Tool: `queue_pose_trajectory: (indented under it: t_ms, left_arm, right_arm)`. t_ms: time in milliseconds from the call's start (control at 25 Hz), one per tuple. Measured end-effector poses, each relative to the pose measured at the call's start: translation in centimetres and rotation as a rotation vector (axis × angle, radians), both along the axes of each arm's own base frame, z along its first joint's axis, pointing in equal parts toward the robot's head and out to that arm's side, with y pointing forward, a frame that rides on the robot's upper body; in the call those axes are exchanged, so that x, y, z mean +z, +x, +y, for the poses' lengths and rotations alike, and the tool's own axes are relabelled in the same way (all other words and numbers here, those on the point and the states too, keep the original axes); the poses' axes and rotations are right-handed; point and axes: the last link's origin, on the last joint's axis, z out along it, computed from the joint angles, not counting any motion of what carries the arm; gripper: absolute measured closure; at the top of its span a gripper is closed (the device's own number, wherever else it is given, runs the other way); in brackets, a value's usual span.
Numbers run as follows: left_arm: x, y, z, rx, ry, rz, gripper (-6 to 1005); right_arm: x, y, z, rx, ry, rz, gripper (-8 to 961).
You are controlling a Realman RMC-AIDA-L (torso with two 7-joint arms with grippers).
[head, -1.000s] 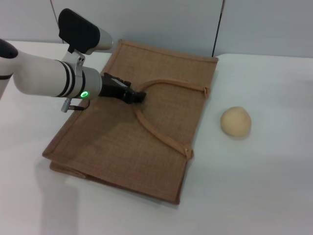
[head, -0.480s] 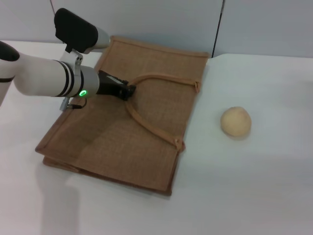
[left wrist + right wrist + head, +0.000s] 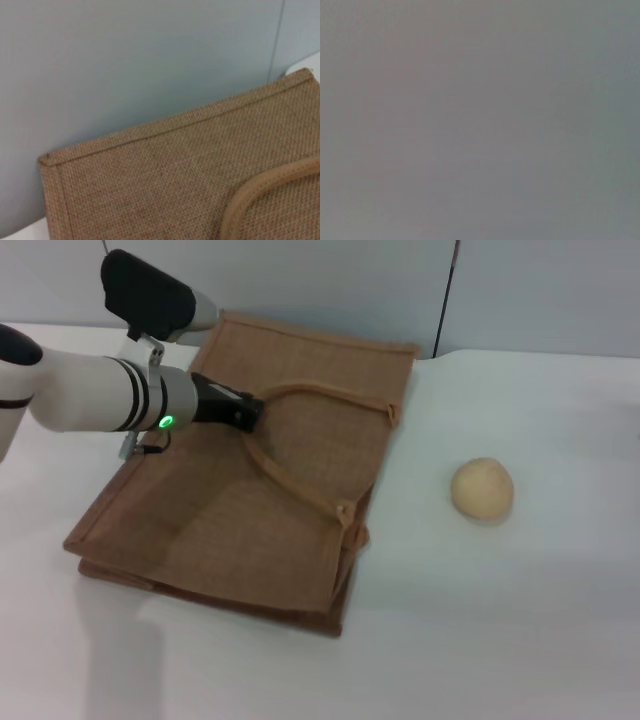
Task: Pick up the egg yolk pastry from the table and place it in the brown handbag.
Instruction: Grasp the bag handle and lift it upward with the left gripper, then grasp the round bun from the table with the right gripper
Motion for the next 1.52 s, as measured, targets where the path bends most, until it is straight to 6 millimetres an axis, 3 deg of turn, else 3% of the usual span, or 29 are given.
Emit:
queue_pose_trajectory:
  t_ms: [240, 480, 600, 760, 960, 1520]
  left_arm:
    - [0.3, 0.7, 0.4, -0.006, 0.016, -0.031, 880]
    - [0.8, 3.3, 0.9, -0.085, -0.042, -0.068, 880]
    - [2.0, 5.4, 1.2, -0.137, -0.071, -0.102, 879]
    - [3.1, 6.7, 1.1, -0.169, -0.088, -0.088, 879]
    - [5.4, 9.3, 0.2, -0.219, -0.081, -0.007, 885]
    - [9.9, 13.8, -1.7, -0.281, -0.092, 0.094, 886]
  right_arm:
    - [0.0, 0.1, -0.1, -0.002, -0.002, -0.001, 100]
    - [-0.1, 0.3, -0.3, -0.003, -0.013, -0.011, 101]
    - [-0.3, 0.2, -0.4, 0.007, -0.026, -0.022, 102]
    - [-1.1, -0.4, -0.6, 0.064, -0.069, -0.035, 103]
    - [-1.9, -1.7, -0.7, 0.156, -0.155, 0.066, 105]
    - [0.2, -3.7, -3.6, 0.443, -0.484, 0.168, 109]
